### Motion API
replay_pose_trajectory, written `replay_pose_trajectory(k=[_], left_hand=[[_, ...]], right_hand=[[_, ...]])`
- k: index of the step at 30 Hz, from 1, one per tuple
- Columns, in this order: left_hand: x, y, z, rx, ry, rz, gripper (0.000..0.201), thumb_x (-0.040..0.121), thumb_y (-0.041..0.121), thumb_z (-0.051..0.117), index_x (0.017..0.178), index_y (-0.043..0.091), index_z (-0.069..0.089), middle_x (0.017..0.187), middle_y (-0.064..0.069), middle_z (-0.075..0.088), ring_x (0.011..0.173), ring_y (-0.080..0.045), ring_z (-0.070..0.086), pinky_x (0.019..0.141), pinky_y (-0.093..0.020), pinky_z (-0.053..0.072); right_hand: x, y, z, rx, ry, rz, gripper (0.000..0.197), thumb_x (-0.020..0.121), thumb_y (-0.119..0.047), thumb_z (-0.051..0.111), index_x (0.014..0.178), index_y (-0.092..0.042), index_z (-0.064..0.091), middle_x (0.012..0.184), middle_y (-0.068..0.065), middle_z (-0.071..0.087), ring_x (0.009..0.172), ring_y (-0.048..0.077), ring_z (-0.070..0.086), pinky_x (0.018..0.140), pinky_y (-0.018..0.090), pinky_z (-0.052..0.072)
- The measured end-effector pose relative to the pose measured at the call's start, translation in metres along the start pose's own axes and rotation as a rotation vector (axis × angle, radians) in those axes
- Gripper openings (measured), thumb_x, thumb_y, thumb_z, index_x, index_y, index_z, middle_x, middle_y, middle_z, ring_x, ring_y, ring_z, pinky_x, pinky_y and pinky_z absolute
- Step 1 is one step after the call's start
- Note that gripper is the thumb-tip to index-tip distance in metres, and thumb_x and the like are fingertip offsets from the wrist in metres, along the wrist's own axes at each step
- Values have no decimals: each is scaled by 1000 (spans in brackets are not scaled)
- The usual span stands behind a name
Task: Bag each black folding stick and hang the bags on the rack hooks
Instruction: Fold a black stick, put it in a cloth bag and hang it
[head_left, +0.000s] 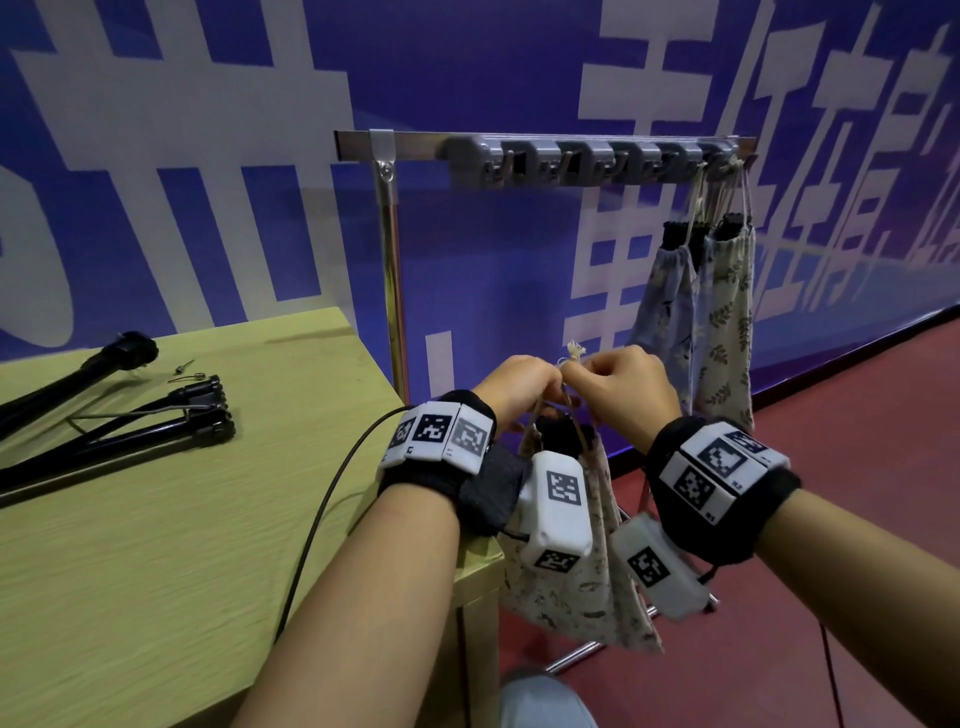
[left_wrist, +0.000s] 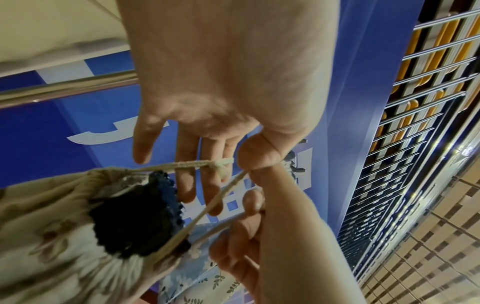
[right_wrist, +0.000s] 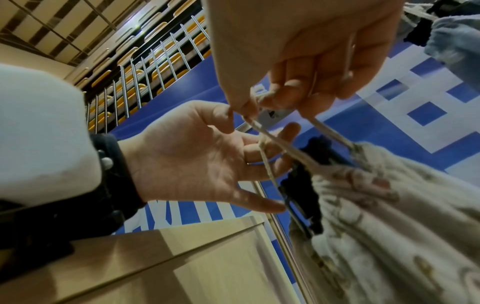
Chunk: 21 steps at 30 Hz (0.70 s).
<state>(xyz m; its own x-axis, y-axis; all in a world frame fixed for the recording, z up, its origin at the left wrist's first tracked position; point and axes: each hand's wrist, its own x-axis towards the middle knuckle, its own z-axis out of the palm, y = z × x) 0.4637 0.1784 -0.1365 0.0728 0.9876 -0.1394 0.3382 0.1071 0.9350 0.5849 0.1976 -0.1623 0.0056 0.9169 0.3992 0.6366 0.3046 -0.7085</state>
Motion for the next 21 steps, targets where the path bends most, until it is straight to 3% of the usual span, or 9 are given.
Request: replay_pose_trajectory(k=[3,5,8,11,15,19,21], left_hand=[[0,-1,0,38,-11,-2,14,81,4,41,74,11,52,83,-6,63,73,-19,56,75,-32,40],[-1,-1,1,52,-37,-11,13,81,7,42,74,12,52,73,-3,62,66,-16,55,73,-31,40],[-1,-1,1,79,-23,-35,18,83,10,44,67,15,46,60,0,49,60,-16,45,62,-27,33],[0,-2,-2,106,21,-55,19,86,11,46,67,14,45,61,-2,42,58,-16,37,58,-26,29],[1,-5,1,111,-29,-62,27,85,7,48,59,13,41,55,-3,36,53,-18,32,56,-25,28],[4,-3,-3,-14,105,24,30,86,6,46,57,11,43,54,-4,40,51,-18,35,50,-24,29],[5,-4,-5,-75,156,56,32,88,6,45,56,12,41,54,-2,38,50,-16,34,40,-18,31]], right_hand=[[4,-1,-1,-12,11,1,39,79,-36,59,58,-3,59,55,14,59,66,30,61,66,38,51],[9,1,0,12,-33,1,36,80,-30,61,54,-5,54,52,12,53,65,34,60,66,39,51],[10,4,2,-2,-107,16,31,83,-23,61,55,-12,53,48,5,52,54,24,56,60,33,48],[8,8,6,64,-120,38,9,83,-8,55,74,-12,56,55,4,51,47,15,51,52,29,48],[2,16,15,146,-226,56,27,82,4,47,100,-12,59,60,6,50,35,3,45,39,18,42],[-3,20,18,141,-365,47,34,82,6,43,99,-11,67,68,3,54,43,3,46,43,15,39],[-3,21,19,169,-372,30,34,84,7,43,102,-11,66,84,4,50,57,4,48,47,10,38]])
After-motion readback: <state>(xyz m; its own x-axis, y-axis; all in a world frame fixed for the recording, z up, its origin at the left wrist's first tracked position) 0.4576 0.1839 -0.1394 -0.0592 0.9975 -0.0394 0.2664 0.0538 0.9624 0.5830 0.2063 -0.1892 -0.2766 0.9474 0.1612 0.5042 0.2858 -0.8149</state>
